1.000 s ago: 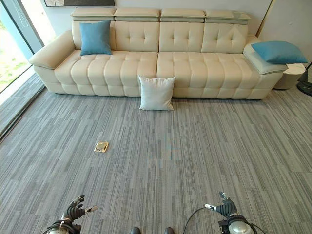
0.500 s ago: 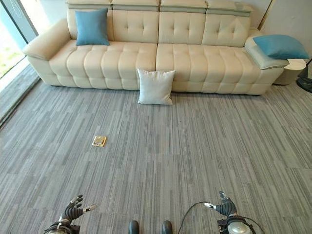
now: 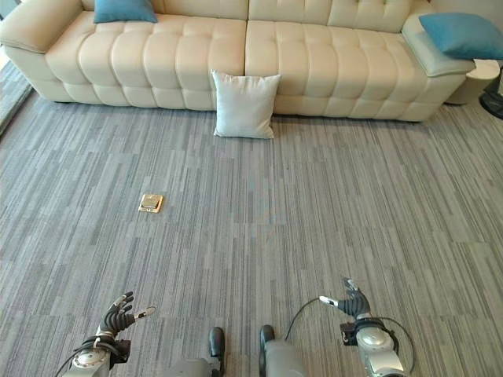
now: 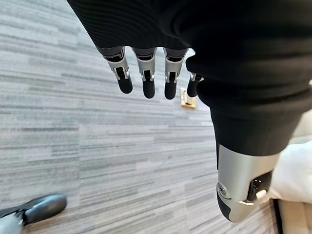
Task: Pick up all the scattered cushions and arrange them neatly on the sofa.
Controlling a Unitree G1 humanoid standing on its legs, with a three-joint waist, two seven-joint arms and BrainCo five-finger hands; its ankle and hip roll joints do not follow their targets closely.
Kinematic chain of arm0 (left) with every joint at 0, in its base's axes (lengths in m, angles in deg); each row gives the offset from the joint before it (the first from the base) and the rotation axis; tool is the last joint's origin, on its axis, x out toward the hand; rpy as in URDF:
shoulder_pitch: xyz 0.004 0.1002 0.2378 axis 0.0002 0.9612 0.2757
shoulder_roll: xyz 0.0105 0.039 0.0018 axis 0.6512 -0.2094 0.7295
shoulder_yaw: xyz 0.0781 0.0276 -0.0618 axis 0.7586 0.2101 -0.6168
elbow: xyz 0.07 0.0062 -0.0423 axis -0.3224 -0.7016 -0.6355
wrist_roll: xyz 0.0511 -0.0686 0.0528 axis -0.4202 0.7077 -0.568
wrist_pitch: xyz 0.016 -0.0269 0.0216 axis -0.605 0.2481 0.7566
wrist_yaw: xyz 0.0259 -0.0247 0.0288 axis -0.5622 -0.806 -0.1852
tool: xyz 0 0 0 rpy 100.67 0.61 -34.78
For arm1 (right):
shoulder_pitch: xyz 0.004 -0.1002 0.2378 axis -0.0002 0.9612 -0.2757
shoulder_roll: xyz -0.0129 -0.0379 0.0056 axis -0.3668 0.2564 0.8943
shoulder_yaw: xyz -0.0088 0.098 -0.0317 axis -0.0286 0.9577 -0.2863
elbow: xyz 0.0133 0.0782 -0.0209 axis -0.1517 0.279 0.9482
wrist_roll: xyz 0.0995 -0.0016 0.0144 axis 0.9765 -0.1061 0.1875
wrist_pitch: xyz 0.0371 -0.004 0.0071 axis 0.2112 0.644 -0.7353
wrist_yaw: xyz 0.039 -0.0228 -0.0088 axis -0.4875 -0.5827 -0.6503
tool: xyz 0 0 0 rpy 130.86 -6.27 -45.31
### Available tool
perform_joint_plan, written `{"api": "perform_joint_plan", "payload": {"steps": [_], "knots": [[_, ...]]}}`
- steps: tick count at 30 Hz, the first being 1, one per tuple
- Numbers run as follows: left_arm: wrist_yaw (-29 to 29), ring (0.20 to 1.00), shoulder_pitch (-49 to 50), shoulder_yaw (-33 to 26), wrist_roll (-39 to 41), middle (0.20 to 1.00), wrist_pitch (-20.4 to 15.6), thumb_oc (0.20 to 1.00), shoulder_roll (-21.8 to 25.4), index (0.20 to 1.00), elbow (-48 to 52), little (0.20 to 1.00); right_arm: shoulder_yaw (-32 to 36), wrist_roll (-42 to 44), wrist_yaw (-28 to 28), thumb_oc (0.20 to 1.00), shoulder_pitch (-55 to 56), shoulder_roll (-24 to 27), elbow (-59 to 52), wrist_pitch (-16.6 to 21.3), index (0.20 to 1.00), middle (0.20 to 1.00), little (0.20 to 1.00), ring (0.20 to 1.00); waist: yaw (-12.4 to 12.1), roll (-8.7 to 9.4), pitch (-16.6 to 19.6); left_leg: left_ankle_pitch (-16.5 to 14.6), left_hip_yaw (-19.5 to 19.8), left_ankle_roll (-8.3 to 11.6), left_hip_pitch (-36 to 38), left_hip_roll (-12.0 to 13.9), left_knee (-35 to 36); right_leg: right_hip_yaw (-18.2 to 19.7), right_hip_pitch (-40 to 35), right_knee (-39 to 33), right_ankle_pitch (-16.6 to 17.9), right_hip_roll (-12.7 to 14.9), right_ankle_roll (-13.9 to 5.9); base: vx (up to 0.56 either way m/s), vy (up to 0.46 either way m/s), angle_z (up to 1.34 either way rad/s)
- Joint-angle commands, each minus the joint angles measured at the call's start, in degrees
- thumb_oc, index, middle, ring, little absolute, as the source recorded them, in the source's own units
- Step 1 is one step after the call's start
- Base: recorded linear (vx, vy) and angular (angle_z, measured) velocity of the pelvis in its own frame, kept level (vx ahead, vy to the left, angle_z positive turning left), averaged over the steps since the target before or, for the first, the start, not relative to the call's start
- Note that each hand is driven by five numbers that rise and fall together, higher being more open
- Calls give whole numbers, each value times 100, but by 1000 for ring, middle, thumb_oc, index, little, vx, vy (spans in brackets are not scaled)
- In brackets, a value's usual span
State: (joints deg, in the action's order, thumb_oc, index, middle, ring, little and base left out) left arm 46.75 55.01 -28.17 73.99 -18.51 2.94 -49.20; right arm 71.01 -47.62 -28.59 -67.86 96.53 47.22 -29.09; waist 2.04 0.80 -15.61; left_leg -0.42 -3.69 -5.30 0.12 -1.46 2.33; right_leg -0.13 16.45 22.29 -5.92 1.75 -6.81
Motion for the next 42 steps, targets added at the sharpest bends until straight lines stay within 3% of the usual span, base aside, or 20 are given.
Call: {"api": "perform_joint_plan", "payload": {"steps": [1, 3, 4, 7, 9, 12, 15, 17, 18, 22, 24, 25, 29, 33, 35, 37, 38, 39, 40, 42], "knots": [[49, 1000, 81, -189, 127, 1000, -181, 1000, 160, 1000, 137, 1000, -8, 16, -16, 1000, 8, 212, -141, 169, 1000, 1000, 1000, 1000, 133, 113, 161, -1067, 552, 281, 853, -288, -548, -365, 202, -1302, 833, -141, -136, 369, -19, 18], [49, 1000, 70, -182, 88, 1000, -184, 1000, 141, 1000, 109, 1000, 10, 5, -13, 1000, 51, 233, -148, 165, 1000, 1000, 1000, 1000, 182, 102, 145, -1118, 645, 318, 1020, -316, -511, -499, 303, -1575, 944, -129, -157, 407, -64, 38], [25, 1000, 67, -155, -17, 1000, -176, 1000, 127, 1000, 97, 1000, 40, -25, 15, 1000, 139, 263, -203, 149, 1000, 1000, 1000, 1000, 265, 65, 147, -1201, 775, 405, 1268, -290, -500, -796, 450, -1872, 1086, -70, -170, 424, -90, 46], [-38, 1000, 107, -71, -107, 1000, -170, 1000, 103, 1000, 126, 1000, 139, -32, 56, 1000, 357, 297, -304, 142, 1000, 1000, 1000, 1000, 369, 29, 230, -1257, 948, 527, 1489, -230, -571, -743, 304, -1904, 1119, -57, -79, 407, -139, 54], [-60, 1000, 134, -25, -98, 1000, -156, 1000, 71, 1000, 154, 1000, 230, 10, 81, 1000, 468, 273, -348, 151, 1000, 1000, 1000, 1000, 418, -56, 303, -949, 970, 786, 1446, -91, -967, -731, 231, -1619, 1144, -115, 72, 430, -224, 69], [-120, 1000, 105, 93, -79, 1000, -155, 1000, 10, 1000, 152, 1000, 259, 58, 64, 1000, 475, 305, -403, 211, 1000, 1000, 1000, 1000, 528, -152, 318, -118, 630, 1137, 989, 218, -2171, -853, -70, -1501, 844, -80, 329, 323, -164, 68], [-176, 1000, 31, 148, -67, 1000, -148, 1000, 11, 1000, 68, 1000, 223, 100, 50, 1000, 428, 405, -470, 225, 1000, 1000, 1000, 1000, 526, -135, 311, 486, 135, 1056, 513, 574, -3260, -613, -497, -1403, 415, -282, 670, 383, -202, 1], [-167, 1000, -14, 171, -89, 1000, -144, 1000, 20, 1000, 19, 1000, 241, 115, 38, 1000, 419, 415, -467, 217, 1000, 1000, 1000, 1000, 522, -77, 318, 499, 25, 1004, 331, 609, -3421, -537, -595, -1408, 363, -256, 706, 290, -129, -21], [-175, 1000, -45, 207, -97, 1000, -143, 1000, 19, 1000, 7, 1000, 251, 128, 29, 1000, 428, 436, -477, 207, 1000, 1000, 1000, 1000, 496, -26, 278, 309, -131, 903, 85, 668, -3556, -485, -755, -1433, 306, -225, 723, 343, -122, -17], [-233, 1000, -145, 314, -119, 1000, -145, 1000, 63, 1000, 19, 1000, 272, 133, -12, 1000, 369, 471, -455, 202, 1000, 1000, 1000, 1000, 264, 182, 123, -419, -367, 700, -941, 402, -2832, -293, -1361, -1769, 216, -88, 608, 341, -55, -21], [-234, 1000, -132, 353, -239, 1000, -132, 1000, 91, 1000, 35, 1000, 285, 131, -50, 1000, 358, 445, -396, 192, 1000, 1000, 1000, 1000, 167, 205, 99, -301, -402, 748, -1306, 290, -1926, -239, -1626, -1971, 154, -99, 533, 348, 20, -35], [-227, 1000, -112, 363, -317, 1000, -139, 1000, 111, 1000, 63, 1000, 282, 123, -73, 1000, 345, 431, -368, 206, 1000, 1000, 1000, 1000, 105, 171, 102, 51, -391, 811, -1440, 227, -1329, -180, -1806, -2095, 132, -173, 507, 413, 27, -15], [-196, 1000, -49, 363, -399, 1000, -131, 1000, 150, 1000, 217, 1000, 275, 32, -154, 1000, 296, 395, -304, 185, 1000, 1000, 1000, 1000, -134, 126, 154, 530, -315, 897, -1943, 127, -257, 138, -2384, -2265, -124, -301, 422, 488, 80, -10], [-178, 1000, 103, 260, -376, 1000, -101, 1000, 175, 1000, 261, 1000, 218, -90, -79, 1000, 297, 291, -279, 115, 1000, 1000, 1000, 1000, -375, 175, 283, 895, -206, 862, -2107, 180, -573, 483, -2852, -2162, -348, -188, 355, 498, 176, -54], [-177, 1000, 120, 246, -391, 1000, -100, 1000, 181, 1000, 244, 1000, 203, -86, -62, 1000, 298, 248, -266, 110, 1000, 1000, 1000, 1000, -399, 218, 323, 904, -238, 831, -2161, 166, -765, 515, -2878, -2051, -341, -86, 320, 508, 227, -82], [-163, 1000, 83, 205, -440, 1000, -71, 1000, 253, 1000, 222, 1000, 147, -36, 36, 1000, 308, 68, -433, 142, 1000, 1000, 1000, 1000, -417, 403, 425, 660, -458, 662, -1917, 127, -907, 497, -2565, -1085, 405, 264, 16, 449, 226, -65], [-163, 1000, 83, 206, -440, 1000, -71, 1000, 252, 1000, 222, 1000, 147, -36, 36, 1000, 308, 68, -433, 142, 1000, 1000, 1000, 1000, -419, 401, 429, 661, -459, 662, -1921, 131, -907, 499, -2560, -1084, 407, 261, 16, 353, 204, -50], [-132, 1000, 36, 166, -386, 1000, -79, 1000, 351, 1000, 337, 1000, 88, -22, 83, 1000, 299, 2, -681, 170, 1000, 1000, 1000, 1000, -384, 461, 358, 388, -559, 499, -1566, 117, -897, 446, -2108, -35, 1096, 455, -126, 345, 197, -53], [-89, 1000, 2, 152, -383, 1000, -89, 1000, 392, 1000, 344, 1000, 43, -25, 78, 1000, 263, -28, -703, 197, 1000, 1000, 1000, 1000, -385, 457, 314, 246, -627, 443, -1419, 138, -911, 322, -1971, 255, 1268, 543, -161, 474, 276, -48], [-69, 1000, -33, 115, -348, 1000, -74, 1000, 402, 1000, 326, 1000, -19, -101, 85, 1000, 203, -88, -735, 162, 1000, 1000, 1000, 1000, -352, 384, 234, -5, -640, 342, -952, 176, -853, 19, -1520, 674, 1207, 663, -66, 357, 189, -8]]}}
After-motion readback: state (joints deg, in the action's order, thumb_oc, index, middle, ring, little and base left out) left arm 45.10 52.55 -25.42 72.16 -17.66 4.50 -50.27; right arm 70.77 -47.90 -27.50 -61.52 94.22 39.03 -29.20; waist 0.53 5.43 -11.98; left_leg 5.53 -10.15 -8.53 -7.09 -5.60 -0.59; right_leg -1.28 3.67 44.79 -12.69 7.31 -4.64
